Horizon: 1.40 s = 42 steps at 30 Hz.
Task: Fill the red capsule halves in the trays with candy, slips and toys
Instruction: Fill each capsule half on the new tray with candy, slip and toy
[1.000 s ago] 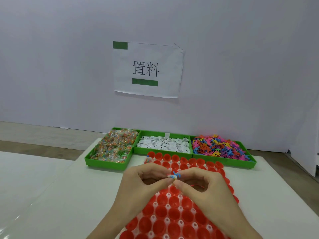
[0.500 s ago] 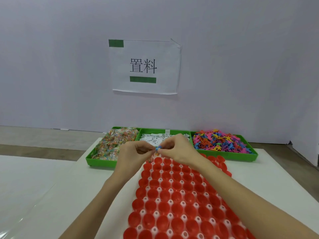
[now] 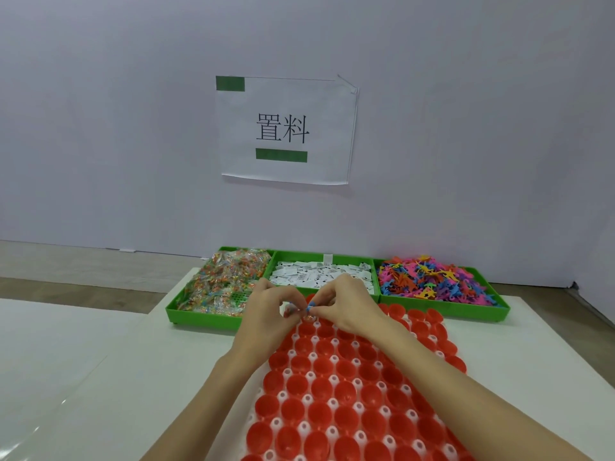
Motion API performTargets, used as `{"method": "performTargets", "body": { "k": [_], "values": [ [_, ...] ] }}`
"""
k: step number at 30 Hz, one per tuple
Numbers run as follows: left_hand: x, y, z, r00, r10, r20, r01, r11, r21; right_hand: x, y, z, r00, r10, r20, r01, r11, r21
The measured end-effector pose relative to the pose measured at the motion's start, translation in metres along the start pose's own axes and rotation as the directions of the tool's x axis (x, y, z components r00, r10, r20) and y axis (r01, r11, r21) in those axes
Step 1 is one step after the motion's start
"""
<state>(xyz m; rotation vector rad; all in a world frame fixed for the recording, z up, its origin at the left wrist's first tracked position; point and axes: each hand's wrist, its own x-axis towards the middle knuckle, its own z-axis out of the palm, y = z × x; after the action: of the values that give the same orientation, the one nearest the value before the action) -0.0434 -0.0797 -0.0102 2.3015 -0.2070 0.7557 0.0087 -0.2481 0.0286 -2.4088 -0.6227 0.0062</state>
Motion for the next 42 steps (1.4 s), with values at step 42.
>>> {"method": "performTargets", "body": {
  "k": [42],
  "values": [
    [0.003,-0.007,-0.015,0.995,-0.049,-0.088,0.048,0.999,-0.02,-0.114,0.046,-0.084,0.934,0.053,-0.353,0.118,0.888,0.445]
  ]
}}
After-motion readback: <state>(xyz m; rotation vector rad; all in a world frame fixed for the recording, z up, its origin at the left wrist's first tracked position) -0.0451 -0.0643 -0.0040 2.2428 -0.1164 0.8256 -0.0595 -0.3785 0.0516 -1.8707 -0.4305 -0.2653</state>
